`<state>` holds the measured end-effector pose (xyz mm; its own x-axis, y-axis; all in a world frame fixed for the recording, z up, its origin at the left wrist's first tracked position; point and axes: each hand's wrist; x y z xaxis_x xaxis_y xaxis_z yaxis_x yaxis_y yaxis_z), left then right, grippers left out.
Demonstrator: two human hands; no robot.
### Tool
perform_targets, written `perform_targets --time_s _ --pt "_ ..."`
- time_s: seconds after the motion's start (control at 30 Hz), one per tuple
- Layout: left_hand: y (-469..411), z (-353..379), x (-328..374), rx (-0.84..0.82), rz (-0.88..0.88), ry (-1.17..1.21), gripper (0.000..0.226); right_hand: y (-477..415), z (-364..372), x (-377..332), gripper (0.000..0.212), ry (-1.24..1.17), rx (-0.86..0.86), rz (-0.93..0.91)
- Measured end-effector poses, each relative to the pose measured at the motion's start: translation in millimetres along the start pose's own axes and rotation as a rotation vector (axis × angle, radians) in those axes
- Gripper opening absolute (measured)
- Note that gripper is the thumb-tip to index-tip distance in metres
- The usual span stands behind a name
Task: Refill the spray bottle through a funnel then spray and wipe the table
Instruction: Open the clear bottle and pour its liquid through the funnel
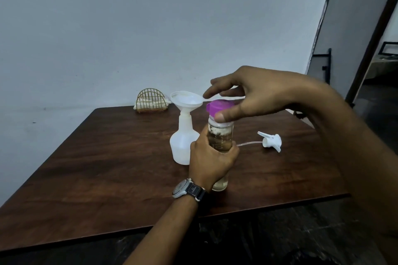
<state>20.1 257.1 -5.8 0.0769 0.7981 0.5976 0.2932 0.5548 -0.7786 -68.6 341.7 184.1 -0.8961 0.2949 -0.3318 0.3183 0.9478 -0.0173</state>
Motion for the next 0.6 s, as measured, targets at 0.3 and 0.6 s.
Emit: perform_targets --time_s 0.3,0.6 --pt "0.4 -0.3 -0.5 -0.006 -0.015 0.016 0.025 -4.7 5.5 -6.9 0.027 0.138 0.110 0.001" --pt "0.5 -0.4 -0.3 0.005 0.001 0.006 0.025 0.4 5.2 -1.9 0.054 -0.078 -0.001 0.001"
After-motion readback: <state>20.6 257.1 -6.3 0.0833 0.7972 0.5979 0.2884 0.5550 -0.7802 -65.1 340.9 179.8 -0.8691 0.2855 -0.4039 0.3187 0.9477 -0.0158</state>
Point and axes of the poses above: each hand's wrist, its own y-axis away from the middle knuckle, its own z-axis out of the palm, x = y × z, and after that the axes turned 14 degrees about z, right-handed
